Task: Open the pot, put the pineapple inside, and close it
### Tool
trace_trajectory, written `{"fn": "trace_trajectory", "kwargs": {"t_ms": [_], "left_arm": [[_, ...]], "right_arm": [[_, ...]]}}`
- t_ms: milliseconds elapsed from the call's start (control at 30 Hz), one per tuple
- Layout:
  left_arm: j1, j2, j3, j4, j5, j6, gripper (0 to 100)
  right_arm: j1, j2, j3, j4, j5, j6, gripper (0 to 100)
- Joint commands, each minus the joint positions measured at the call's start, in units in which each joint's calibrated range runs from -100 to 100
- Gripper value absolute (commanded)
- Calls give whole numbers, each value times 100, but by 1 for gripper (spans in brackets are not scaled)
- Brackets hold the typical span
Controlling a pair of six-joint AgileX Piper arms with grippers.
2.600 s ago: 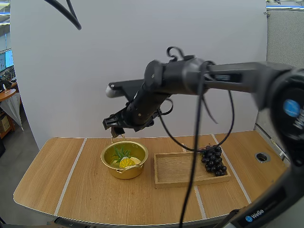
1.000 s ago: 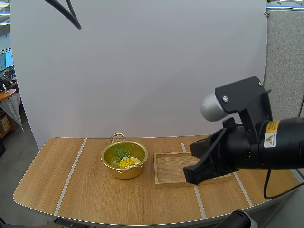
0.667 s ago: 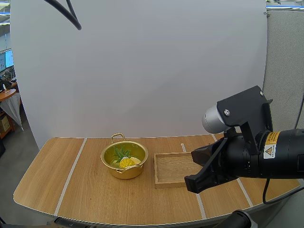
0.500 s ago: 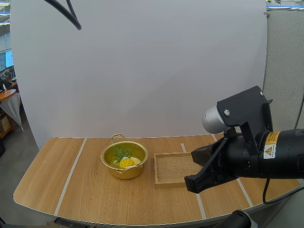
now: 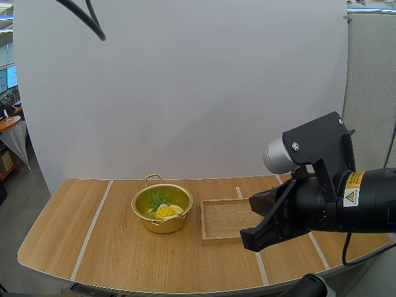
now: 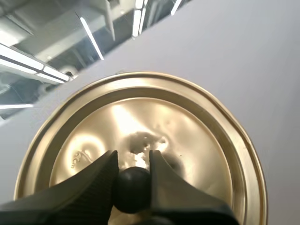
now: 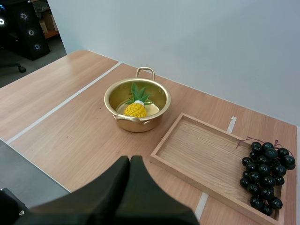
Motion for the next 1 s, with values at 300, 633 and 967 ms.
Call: {"fn": "trace_trajectory", "kwargs": {"t_ms": [300, 633, 967], "left_arm": [[-17, -47, 795, -282, 2098, -51, 0], [-17, 358, 2299, -287, 2098, 164, 0], [-17, 1021, 3598, -591, 2098, 742, 0]], "right_arm": [[-21, -56, 12, -47, 0, 9, 0], [-21, -68, 12, -47, 0, 9, 0], [-21, -68, 12, -47, 0, 9, 0]]}}
